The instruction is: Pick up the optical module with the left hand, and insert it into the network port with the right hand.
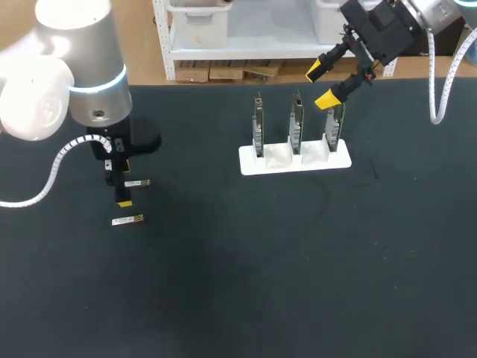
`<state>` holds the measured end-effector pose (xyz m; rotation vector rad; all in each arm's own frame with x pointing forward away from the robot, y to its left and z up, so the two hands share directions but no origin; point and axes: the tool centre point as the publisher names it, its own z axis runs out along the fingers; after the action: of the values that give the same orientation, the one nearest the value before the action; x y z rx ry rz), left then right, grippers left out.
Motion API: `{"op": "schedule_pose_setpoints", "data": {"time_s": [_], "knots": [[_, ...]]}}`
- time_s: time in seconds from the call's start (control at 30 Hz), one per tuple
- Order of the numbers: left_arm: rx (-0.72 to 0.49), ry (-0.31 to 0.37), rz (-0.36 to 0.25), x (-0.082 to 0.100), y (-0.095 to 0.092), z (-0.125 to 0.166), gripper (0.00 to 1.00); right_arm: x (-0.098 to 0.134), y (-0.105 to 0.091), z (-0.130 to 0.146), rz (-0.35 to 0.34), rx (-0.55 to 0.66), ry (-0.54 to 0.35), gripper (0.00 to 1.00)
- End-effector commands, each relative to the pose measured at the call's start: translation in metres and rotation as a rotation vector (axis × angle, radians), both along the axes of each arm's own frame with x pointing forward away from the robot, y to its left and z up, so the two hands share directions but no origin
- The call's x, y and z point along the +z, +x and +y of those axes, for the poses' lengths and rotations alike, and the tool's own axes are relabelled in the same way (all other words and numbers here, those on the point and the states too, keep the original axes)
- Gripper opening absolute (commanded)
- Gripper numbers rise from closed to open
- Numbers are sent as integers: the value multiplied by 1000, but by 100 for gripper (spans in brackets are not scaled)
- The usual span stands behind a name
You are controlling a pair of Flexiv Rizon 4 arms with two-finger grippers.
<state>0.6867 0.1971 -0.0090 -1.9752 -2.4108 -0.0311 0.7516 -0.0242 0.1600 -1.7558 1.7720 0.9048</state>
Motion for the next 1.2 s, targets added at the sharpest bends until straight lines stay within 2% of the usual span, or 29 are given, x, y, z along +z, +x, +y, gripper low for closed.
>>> {"op": "schedule_pose_setpoints", "data": {"time_s": [0.03, 0.4, 0.43, 0.5, 1.0, 1.2], "knots": [[-3, -3, 8, -1, 4, 0, 100, 0, -2, 0, -3, -4, 0, 100], [-7, -12, 19, -4, 5, 0, 100, 0, -2, 0, -3, -4, 0, 100], [-4, -15, 22, -5, 5, 0, 77, 0, -2, 0, -3, -4, 0, 100], [1, -24, 28, -6, 5, 1, 0, 0, -2, 0, -3, -4, 0, 100], [14, -30, 62, -13, 0, 4, 0, 0, -2, 0, -3, -4, 0, 100], [20, -50, 60, -9, -3, 5, 0, 0, -2, 0, -3, -4, 0, 100]]}}
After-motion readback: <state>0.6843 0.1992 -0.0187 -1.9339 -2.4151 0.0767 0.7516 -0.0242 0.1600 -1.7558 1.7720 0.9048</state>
